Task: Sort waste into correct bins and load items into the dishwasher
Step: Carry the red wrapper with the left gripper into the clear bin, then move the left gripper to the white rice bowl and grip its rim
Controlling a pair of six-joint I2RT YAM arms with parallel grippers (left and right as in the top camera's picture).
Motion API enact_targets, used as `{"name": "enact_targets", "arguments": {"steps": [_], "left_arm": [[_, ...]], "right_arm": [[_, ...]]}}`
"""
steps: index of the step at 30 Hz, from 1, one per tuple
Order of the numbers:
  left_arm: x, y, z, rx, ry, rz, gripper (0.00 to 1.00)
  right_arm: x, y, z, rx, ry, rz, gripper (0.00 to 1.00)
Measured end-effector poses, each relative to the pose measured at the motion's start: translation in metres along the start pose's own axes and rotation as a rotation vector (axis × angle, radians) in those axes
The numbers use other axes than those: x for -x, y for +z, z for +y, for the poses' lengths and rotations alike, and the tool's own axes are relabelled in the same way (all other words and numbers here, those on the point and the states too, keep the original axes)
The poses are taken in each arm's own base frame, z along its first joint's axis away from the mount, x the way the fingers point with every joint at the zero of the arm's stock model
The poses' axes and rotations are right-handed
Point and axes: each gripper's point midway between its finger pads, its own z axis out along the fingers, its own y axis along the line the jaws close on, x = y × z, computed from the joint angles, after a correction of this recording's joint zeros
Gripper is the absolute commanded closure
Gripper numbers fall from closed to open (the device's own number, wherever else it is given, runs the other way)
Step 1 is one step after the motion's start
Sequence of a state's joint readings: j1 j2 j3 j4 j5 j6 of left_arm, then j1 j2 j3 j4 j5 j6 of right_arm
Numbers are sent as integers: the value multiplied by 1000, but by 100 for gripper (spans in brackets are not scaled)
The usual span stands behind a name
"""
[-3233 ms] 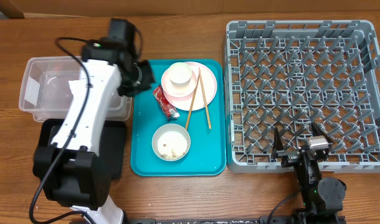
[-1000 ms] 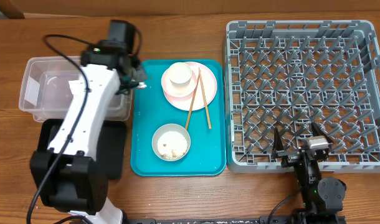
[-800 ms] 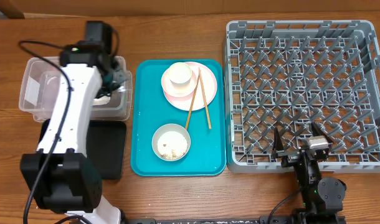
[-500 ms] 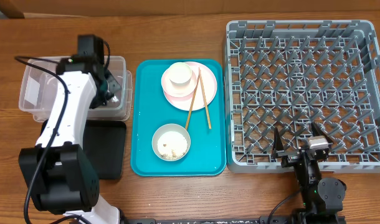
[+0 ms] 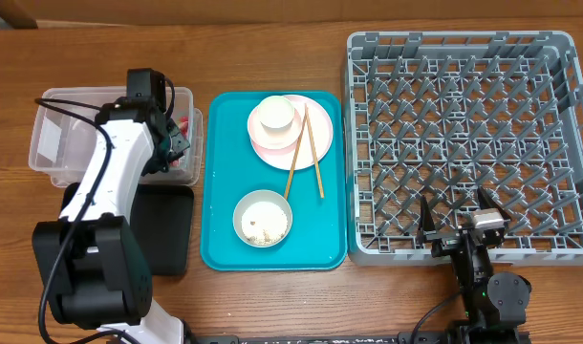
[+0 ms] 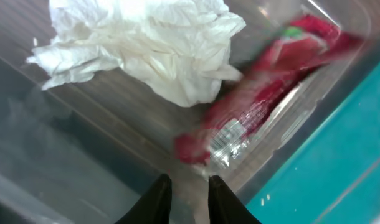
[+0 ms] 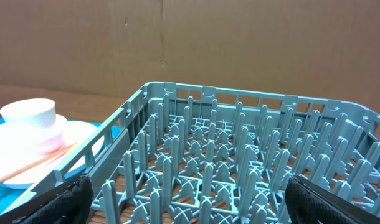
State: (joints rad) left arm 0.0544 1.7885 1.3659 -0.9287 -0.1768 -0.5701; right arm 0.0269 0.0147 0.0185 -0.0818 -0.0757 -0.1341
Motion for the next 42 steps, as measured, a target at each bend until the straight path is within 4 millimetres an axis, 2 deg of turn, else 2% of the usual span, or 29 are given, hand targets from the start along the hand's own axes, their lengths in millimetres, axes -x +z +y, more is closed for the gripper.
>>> {"name": "enact_targets", "arguments": {"steps": [3,8,11,14,17,19,28,30,33,38,42], "left_arm": [[4,-18,1,8,5,14,82],[14,-59,-8,-55,12,4,84],[4,-85,-27,-169,56,20,94],[-21,-102,-45,-264,118,90,96],[-53,-108,-66,-328,193,178,96],[-75,-108,-77,-344,241,229,96],[-199,-93,-123,-370,565,370,96],[-223,-93,-132,-384,638,374,93],[-260,-95,-144,-413,753,372,79],[-288,-98,-147,-399,862,345,74],[-294,-98,-146,-356,919,286,74]], "right_arm": [[0,0,0,-1,0,0,0],[0,0,0,0,0,0,0],[0,0,0,1,0,0,0],[0,0,0,2,0,0,0],[0,0,0,2,0,0,0],[0,0,0,3,0,-1,0],[0,0,0,3,0,0,0],[0,0,0,3,0,0,0],[0,0,0,3,0,-1,0],[0,0,0,3,0,-1,0],[0,0,0,3,0,0,0]]}}
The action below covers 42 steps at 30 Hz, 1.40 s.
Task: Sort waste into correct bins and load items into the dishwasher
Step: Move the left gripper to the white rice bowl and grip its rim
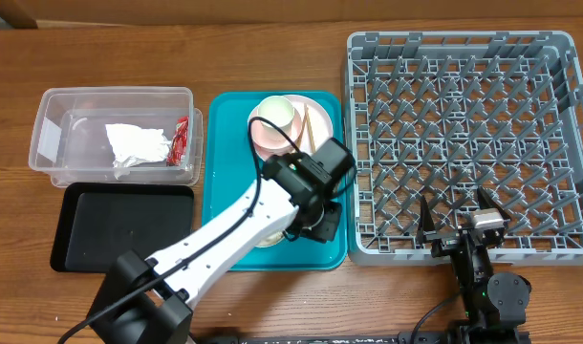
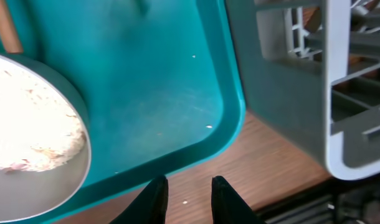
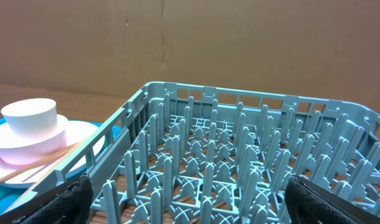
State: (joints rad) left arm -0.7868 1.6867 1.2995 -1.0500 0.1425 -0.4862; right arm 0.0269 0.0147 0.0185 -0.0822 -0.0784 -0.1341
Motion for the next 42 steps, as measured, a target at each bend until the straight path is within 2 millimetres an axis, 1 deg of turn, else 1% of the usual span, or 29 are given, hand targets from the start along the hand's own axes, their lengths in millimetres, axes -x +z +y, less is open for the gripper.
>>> {"name": "enact_targets", "arguments": {"steps": [3,9,16,20,27,37,42], "left_arm": [[2,0,6,52,11,-23,73],[6,-3,31,195,-21,-65,74],[11,-4,41,250,-37,-97,75],[8,4,46,262,-53,-97,75],[1,27,56,274,-75,-96,72],[7,36,55,256,-76,-134,74],[2,47,59,258,-76,-132,75]], "right_arm": [[0,0,0,0,0,0,0],[0,0,0,0,0,0,0],[0,0,0,0,0,0,0],[0,0,0,0,0,0,0],[0,0,0,0,0,0,0],[0,0,0,0,0,0,0],[0,0,0,0,0,-1,0]]}}
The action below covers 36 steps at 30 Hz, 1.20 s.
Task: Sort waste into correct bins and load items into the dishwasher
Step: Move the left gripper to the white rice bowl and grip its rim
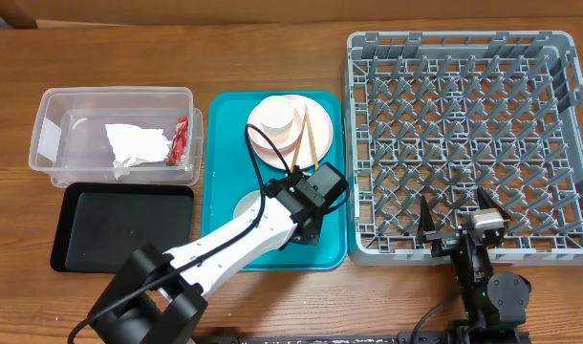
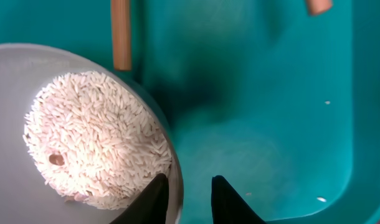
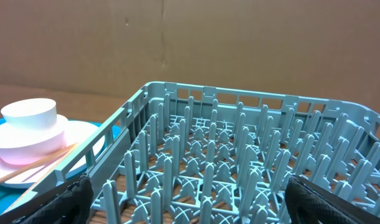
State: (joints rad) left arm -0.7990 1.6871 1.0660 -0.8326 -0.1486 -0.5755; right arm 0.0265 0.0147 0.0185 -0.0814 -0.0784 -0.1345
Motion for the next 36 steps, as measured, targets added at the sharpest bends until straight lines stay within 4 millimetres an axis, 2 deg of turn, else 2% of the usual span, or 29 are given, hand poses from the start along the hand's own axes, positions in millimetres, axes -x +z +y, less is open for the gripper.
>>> {"name": "enact_targets", "arguments": {"steps": [12,19,28,31,36], "left_arm": [[-2,4,1,1,-2,-4,79],[-5,7,3,8,-3,2,96],[-5,7,5,19,0,4,96],[-12,2,10,41,6,38,96],[-10,-21,13,66,19,80,96]], "right_arm": [[0,0,0,0,0,0,0],[0,0,0,0,0,0,0],[0,0,0,0,0,0,0],[0,0,0,0,0,0,0],[0,0,0,1,0,0,0]]}}
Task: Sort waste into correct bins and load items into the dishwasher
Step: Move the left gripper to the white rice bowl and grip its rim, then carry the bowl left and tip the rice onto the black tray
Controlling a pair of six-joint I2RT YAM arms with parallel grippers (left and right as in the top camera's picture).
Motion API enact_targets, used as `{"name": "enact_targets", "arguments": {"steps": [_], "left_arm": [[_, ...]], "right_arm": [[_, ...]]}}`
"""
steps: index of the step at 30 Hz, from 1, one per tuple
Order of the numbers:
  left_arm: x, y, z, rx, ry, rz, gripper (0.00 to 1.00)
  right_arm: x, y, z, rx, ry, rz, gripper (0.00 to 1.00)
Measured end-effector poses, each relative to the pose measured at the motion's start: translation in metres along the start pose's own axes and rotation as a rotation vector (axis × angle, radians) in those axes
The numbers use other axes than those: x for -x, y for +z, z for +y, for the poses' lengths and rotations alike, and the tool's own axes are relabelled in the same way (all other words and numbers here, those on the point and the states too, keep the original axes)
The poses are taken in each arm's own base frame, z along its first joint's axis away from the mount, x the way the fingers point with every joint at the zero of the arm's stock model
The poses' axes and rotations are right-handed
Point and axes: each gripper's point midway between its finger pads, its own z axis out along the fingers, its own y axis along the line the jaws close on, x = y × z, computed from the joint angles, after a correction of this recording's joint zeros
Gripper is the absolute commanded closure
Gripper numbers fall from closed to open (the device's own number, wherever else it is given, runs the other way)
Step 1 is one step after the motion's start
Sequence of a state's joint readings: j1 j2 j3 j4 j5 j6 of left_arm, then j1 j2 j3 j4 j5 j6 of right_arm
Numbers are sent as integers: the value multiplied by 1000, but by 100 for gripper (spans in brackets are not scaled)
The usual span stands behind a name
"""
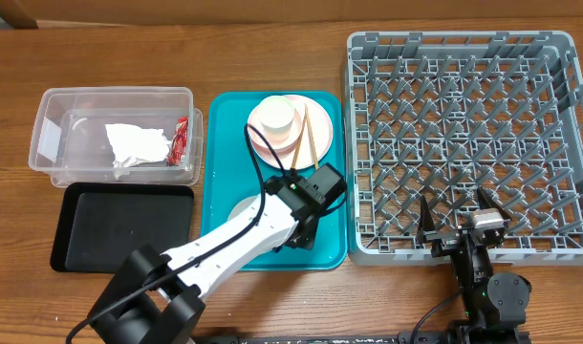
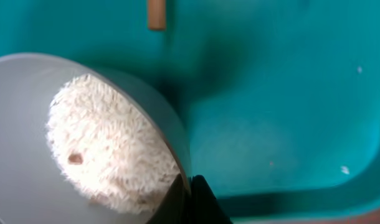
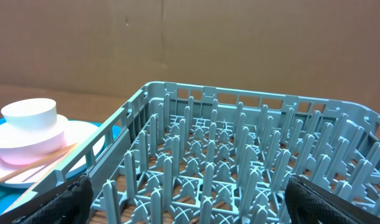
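Observation:
A grey bowl [image 2: 28, 124] holding white rice [image 2: 109, 143] sits at the near end of the teal tray [image 2: 271, 93]. My left gripper [image 2: 189, 182] is shut on the bowl's right rim, one finger inside and one outside. From overhead the arm covers most of the bowl [image 1: 244, 205], and the left gripper [image 1: 298, 229] is at its right side. A pink plate with a white cup [image 1: 275, 117] and two chopsticks [image 1: 306, 143] lie at the tray's far end. My right gripper [image 3: 190, 202] stands open at the near edge of the grey dish rack [image 1: 468, 134].
A clear bin [image 1: 53, 143] at the left holds a crumpled tissue [image 1: 137, 143] and a red wrapper [image 1: 181, 139]. A black tray [image 1: 124, 225] lies in front of it. The rack's upright pegs [image 3: 227, 143] fill the right side of the table.
My left gripper was open with its fingers either side of the bowl's right rim. Now it has shut on that rim. The right arm has not moved.
My left gripper was in the clear bin beside the tissue and the red wrapper. Then it was over the tray's near right corner, open. Then it straddled the rice bowl's rim, and now it is shut on it. The right gripper stayed open throughout.

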State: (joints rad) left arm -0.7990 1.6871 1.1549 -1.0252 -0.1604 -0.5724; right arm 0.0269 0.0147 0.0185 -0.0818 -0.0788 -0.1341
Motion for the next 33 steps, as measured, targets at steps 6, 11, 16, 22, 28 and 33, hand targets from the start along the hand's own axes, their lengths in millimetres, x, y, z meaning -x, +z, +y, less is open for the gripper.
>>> {"name": "enact_targets", "arguments": {"steps": [6,11,16,22,28,33], "left_arm": [[0,-31,10,27,12,46,96],[-11,-36,36,72,-24,135,96],[-7,-41,54,34,-99,149,96],[-1,-75,80,-108,-200,67,96],[1,-104,124,-221,-338,-37,96],[3,-115,162,-284,-468,-102,96]], "right_arm": [[0,0,0,0,0,0,0],[0,0,0,0,0,0,0],[0,0,0,0,0,0,0],[0,0,0,0,0,0,0],[0,0,0,-1,0,0,0],[0,0,0,0,0,0,0]]}}
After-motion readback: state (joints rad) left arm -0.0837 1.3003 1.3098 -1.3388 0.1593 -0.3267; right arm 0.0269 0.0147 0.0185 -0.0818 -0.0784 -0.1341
